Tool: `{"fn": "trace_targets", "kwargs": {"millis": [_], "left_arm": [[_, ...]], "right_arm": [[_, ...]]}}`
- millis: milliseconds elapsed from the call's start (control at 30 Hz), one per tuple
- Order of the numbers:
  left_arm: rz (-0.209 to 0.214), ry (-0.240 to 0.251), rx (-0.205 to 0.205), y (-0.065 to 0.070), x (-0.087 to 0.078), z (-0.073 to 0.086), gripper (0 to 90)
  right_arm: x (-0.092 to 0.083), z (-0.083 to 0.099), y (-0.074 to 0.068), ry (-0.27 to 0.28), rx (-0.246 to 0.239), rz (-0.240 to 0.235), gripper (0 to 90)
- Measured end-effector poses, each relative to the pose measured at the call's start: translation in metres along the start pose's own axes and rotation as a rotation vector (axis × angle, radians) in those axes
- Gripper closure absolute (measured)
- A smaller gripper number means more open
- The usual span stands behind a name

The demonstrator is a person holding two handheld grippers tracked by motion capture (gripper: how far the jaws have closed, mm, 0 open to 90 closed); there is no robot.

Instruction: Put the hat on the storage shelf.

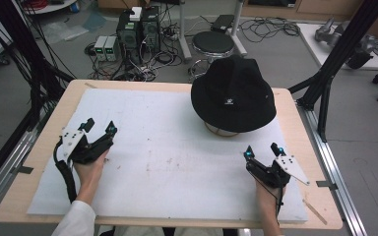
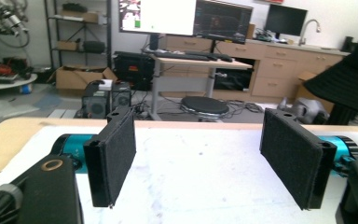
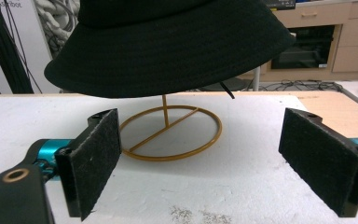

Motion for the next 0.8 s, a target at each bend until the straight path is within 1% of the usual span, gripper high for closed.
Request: {"fn": "trace_targets", "kwargs": {"millis": [33, 100, 167, 333, 467, 600, 700, 800], "left_arm": [[-0.013, 0.006, 0.012, -0.002, -0.003, 0.001, 27.0], [-0.033, 0.005, 0.025, -0.006, -0.007, 0.003, 27.0], [-0.050, 0.010, 0.027, -0.011, -0.012, 0.004, 26.8], [-0.087, 0.016, 0.019, -0.021, -0.020, 0.006, 26.2], [-0.108, 0.017, 0.015, -0.029, -0.025, 0.009, 25.9], [-0.130, 0.010, -0.004, -0.037, -0.028, 0.013, 25.2], [-0.136, 0.014, -0.015, -0.040, -0.030, 0.013, 25.2], [-0.137, 0.015, -0.013, -0.042, -0.032, 0.014, 25.2]], "right_arm": [[0.000, 0.000, 0.000, 0.000, 0.000, 0.000, 12.3], [0.000, 0.000, 0.000, 0.001, -0.003, 0.001, 12.3], [0.000, 0.000, 0.000, -0.001, -0.002, 0.002, 12.3], [0.000, 0.000, 0.000, -0.005, -0.005, 0.003, 12.3], [0.000, 0.000, 0.000, -0.006, -0.002, 0.004, 12.3], [0.000, 0.001, 0.001, -0.004, 0.001, 0.008, 12.3], [-0.001, 0.000, 0.002, 0.000, 0.008, 0.012, 12.3], [-0.001, 0.001, 0.002, -0.003, 0.019, 0.011, 12.3]]}}
Point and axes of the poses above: each handheld gripper's, and its own axes: x roughly forward along the jaws, z roughly out of its underside, y roughly to its right, the point moved 2 cm from there along x, roughly forward along the jaws, and after that the axes turned 1 degree about y, right-handed, at the moved point
